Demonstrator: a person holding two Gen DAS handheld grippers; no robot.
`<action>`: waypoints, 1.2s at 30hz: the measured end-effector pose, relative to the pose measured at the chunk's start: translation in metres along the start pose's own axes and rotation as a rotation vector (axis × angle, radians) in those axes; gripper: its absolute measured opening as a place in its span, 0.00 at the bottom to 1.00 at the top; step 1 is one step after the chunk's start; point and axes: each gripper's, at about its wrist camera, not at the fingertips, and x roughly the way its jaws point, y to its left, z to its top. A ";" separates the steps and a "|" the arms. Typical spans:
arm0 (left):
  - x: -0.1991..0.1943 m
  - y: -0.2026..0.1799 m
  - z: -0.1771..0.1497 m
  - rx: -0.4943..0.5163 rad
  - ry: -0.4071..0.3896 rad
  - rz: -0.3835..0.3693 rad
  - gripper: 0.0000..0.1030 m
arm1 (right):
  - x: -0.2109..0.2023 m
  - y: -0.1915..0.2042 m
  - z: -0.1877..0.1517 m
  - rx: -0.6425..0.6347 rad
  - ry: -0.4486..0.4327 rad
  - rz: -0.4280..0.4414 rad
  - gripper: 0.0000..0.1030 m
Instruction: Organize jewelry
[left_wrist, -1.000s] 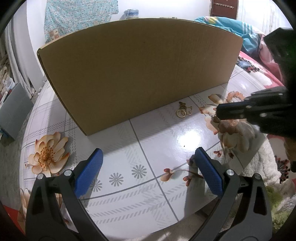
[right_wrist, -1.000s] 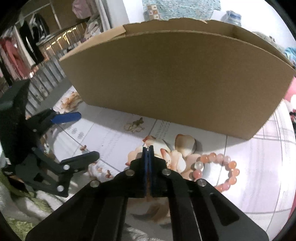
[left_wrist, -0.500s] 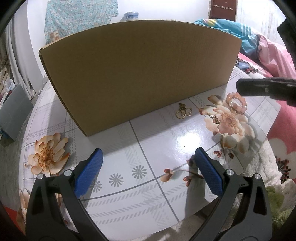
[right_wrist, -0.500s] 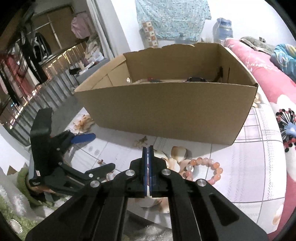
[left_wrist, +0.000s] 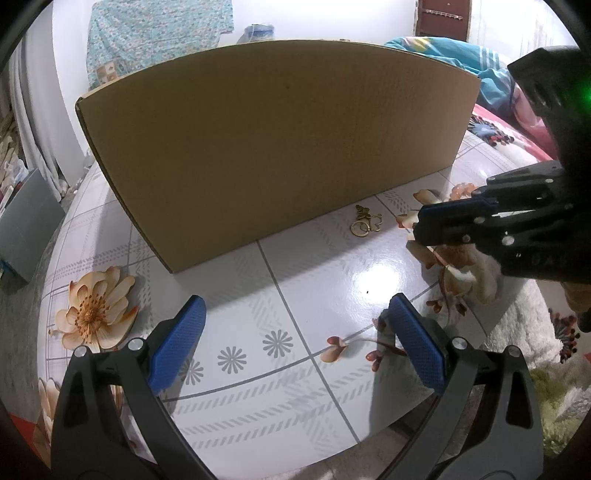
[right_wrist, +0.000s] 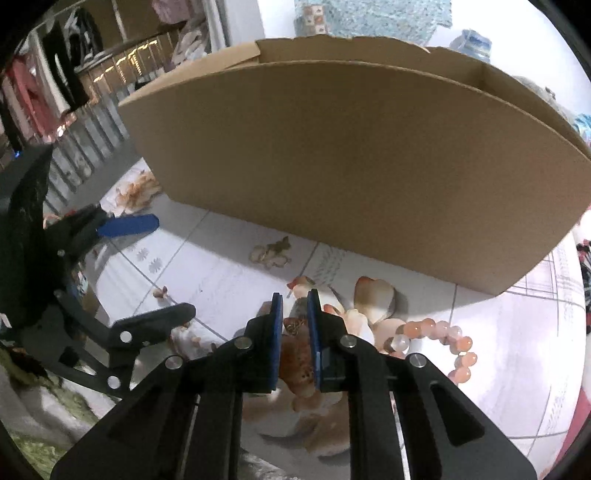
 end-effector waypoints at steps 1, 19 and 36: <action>0.000 0.000 0.000 0.001 0.000 -0.001 0.93 | 0.000 0.000 0.000 -0.009 0.002 -0.009 0.03; -0.004 0.002 -0.002 0.017 -0.017 -0.011 0.92 | -0.054 -0.037 -0.002 0.221 -0.176 0.133 0.00; 0.001 -0.071 0.028 0.190 -0.009 -0.254 0.27 | -0.053 -0.061 -0.027 0.329 -0.207 0.106 0.02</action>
